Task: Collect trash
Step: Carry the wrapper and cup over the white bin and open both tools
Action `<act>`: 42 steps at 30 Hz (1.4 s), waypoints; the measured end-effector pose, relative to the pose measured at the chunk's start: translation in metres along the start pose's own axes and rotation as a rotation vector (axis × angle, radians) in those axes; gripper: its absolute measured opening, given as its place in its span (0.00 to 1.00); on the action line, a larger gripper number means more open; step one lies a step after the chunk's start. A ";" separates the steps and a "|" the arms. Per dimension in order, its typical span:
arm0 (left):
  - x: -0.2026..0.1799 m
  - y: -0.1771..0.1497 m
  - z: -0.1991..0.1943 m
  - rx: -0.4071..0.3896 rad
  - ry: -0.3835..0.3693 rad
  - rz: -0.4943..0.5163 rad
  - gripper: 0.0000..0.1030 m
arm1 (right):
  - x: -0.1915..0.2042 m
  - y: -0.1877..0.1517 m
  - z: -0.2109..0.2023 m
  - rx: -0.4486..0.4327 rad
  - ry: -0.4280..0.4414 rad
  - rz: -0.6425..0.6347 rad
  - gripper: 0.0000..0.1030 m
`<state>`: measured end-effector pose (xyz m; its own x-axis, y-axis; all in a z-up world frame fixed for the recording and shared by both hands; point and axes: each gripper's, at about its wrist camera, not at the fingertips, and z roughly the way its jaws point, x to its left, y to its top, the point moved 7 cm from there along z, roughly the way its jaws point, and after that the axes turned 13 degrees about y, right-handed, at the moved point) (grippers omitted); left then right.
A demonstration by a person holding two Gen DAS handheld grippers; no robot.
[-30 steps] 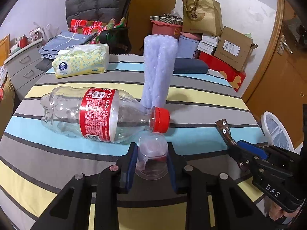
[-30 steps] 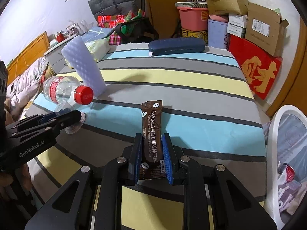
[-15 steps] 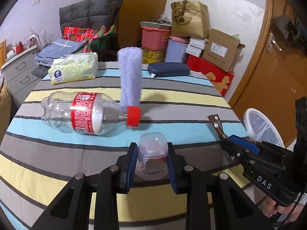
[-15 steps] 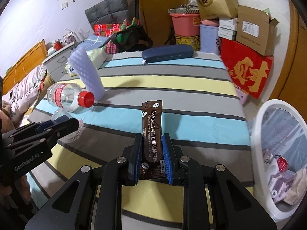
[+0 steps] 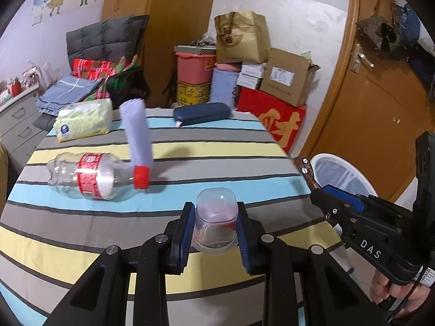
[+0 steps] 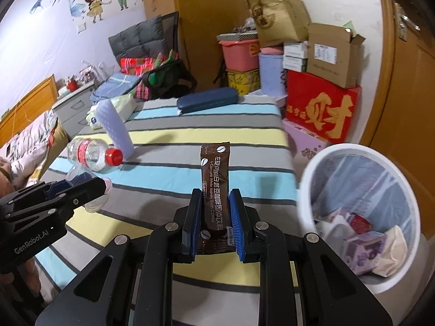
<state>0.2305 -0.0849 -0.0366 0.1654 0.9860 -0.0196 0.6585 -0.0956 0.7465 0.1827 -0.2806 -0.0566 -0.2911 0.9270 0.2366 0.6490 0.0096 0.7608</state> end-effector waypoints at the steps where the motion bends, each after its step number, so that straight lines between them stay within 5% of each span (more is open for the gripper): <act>1: -0.005 0.000 -0.002 -0.003 -0.006 0.003 0.29 | -0.003 0.001 -0.004 -0.008 -0.004 0.003 0.21; 23: -0.137 0.011 -0.027 -0.054 -0.143 0.161 0.29 | -0.076 -0.007 -0.081 -0.144 -0.160 0.104 0.21; 42: -0.221 0.006 0.002 0.005 -0.220 0.241 0.29 | -0.136 -0.025 -0.095 -0.115 -0.242 0.195 0.21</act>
<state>0.1995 -0.3033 -0.0293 0.4711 0.8820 0.0139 0.5849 -0.3241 0.7435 0.1396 -0.4428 -0.0507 0.0154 0.9695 0.2446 0.5887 -0.2065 0.7815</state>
